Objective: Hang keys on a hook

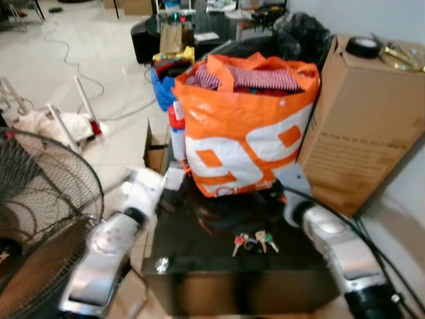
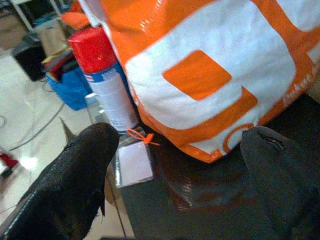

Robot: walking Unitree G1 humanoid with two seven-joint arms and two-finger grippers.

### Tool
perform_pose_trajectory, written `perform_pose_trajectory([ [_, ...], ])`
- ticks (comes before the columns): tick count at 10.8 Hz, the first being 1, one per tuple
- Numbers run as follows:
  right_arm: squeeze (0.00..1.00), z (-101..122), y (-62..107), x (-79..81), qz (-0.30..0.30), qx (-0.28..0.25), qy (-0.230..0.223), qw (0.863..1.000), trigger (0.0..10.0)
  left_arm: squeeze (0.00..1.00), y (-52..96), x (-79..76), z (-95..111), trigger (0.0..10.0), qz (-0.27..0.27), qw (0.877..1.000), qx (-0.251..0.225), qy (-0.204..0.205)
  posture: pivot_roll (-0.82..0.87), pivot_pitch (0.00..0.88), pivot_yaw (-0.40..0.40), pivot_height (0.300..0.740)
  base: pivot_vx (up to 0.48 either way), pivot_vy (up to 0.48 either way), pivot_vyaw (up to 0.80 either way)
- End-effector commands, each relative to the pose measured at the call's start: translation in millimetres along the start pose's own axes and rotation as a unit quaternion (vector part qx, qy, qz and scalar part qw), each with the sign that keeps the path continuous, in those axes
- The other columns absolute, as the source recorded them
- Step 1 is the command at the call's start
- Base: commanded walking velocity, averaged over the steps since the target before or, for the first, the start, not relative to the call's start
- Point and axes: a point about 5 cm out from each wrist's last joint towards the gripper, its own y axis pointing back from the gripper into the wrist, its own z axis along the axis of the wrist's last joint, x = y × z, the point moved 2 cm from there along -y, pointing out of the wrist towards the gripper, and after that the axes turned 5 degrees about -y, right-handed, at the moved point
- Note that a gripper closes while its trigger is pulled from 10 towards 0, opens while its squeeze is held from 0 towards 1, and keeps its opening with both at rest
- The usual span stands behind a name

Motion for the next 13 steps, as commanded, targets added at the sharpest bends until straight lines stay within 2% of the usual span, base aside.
perform_pose_trajectory([
  [1, 0.00, 5, -5.3, 8.0, 0.016, 0.005, 0.007, 1.000, 10.0, 0.07, 2.3, 3.1, -6, 10.0, -0.011, 1.000, 0.019, -0.006, -0.03, 0.000, 0.001, 0.740, 0.000, 0.000, 0.00],
  [3, 0.00, -1, -18.1, 25.4, 0.076, 0.050, 0.004, 0.996, 10.0, 0.08, 0.8, -13.2, -17, 10.0, -0.115, 0.992, 0.049, -0.032, -0.06, 0.000, 0.001, 0.740, 0.000, 0.000, 0.00],
  [5, 0.00, -15, -31.4, 27.8, 0.090, 0.096, -0.015, 0.991, 10.0, 0.09, -2.2, -27.8, -25, 10.0, -0.194, 0.977, 0.069, -0.061, -0.07, 0.000, -0.011, 0.740, 0.000, 0.000, 0.00],
  [7, 0.00, -43, -39.4, 25.1, 0.073, 0.157, -0.057, 0.983, 10.0, 0.09, -0.7, -39.3, -32, 10.0, -0.234, 0.967, 0.080, -0.067, -0.08, 0.000, -0.015, 0.740, 0.000, 0.000, 0.00],
  [9, 0.00, -51, -38.3, 23.9, 0.073, 0.163, -0.087, 0.980, 10.0, 0.09, 4.2, -46.9, -33, 10.0, -0.253, 0.962, 0.080, -0.062, -0.10, 0.000, -0.014, 0.740, 0.000, 0.000, 0.00],
  [10, 0.46, -56, -38.6, 20.4, 0.064, 0.172, -0.092, 0.979, 10.0, 0.09, 6.1, -51.1, -33, 10.0, -0.265, 0.959, 0.079, -0.060, -0.11, 0.000, -0.009, 0.740, 0.000, 0.000, 0.00],
  [11, 1.00, -59, -38.9, 15.8, 0.050, 0.177, -0.098, 0.978, 10.0, 0.09, 7.3, -54.4, -32, 10.0, -0.275, 0.957, 0.077, -0.058, -0.11, 0.000, -0.004, 0.740, 0.000, 0.000, 0.00],
  [13, 1.00, -55, -36.7, 10.0, 0.050, 0.164, -0.128, 0.977, 10.0, 0.09, 6.8, -57.2, -29, 10.0, -0.284, 0.955, 0.073, -0.051, -0.13, 0.000, 0.000, 0.740, 0.000, 0.000, 0.00],
])
